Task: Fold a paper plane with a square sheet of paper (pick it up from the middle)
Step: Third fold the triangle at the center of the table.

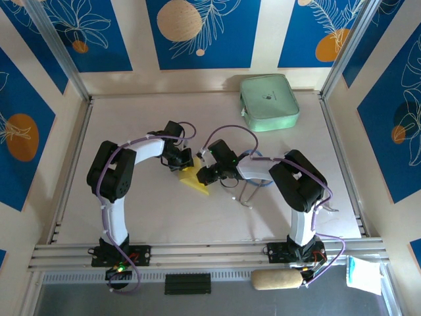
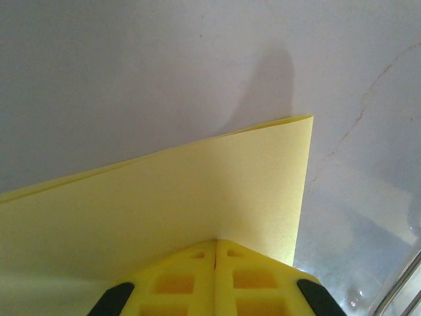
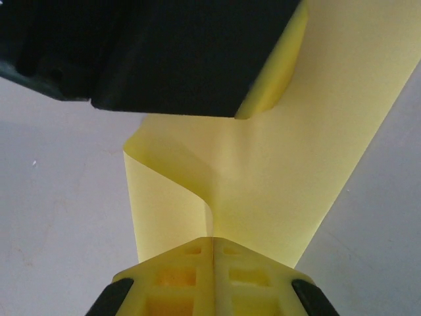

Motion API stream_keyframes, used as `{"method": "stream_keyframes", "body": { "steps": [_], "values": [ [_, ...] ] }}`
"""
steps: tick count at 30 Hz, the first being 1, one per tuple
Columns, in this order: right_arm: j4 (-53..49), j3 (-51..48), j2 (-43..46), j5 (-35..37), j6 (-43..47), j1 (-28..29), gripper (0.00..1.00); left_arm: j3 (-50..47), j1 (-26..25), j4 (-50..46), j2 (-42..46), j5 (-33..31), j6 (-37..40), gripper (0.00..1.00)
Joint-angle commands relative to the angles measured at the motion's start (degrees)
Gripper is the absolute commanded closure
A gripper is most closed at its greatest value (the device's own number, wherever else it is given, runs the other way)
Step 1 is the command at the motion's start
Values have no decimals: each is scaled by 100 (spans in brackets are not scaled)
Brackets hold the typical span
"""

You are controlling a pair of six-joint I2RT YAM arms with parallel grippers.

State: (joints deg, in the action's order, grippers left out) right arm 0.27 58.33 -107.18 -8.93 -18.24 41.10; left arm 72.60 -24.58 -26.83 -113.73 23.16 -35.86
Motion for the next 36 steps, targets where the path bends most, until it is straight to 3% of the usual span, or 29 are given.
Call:
{"method": "stream_keyframes", "body": {
  "steps": [1,29,36],
  "values": [
    [-172,135,-145,58,49,-6,100,-18,-115,-207,-221,-13,96,94],
    [-532,252,-356,-21,-57,12,100,61,-112,-45,-21,-23,-161,90],
    [-557,246,-364,-12,-82,3,100,-145,-40,243,800,-288,-709,79]
  ]
}}
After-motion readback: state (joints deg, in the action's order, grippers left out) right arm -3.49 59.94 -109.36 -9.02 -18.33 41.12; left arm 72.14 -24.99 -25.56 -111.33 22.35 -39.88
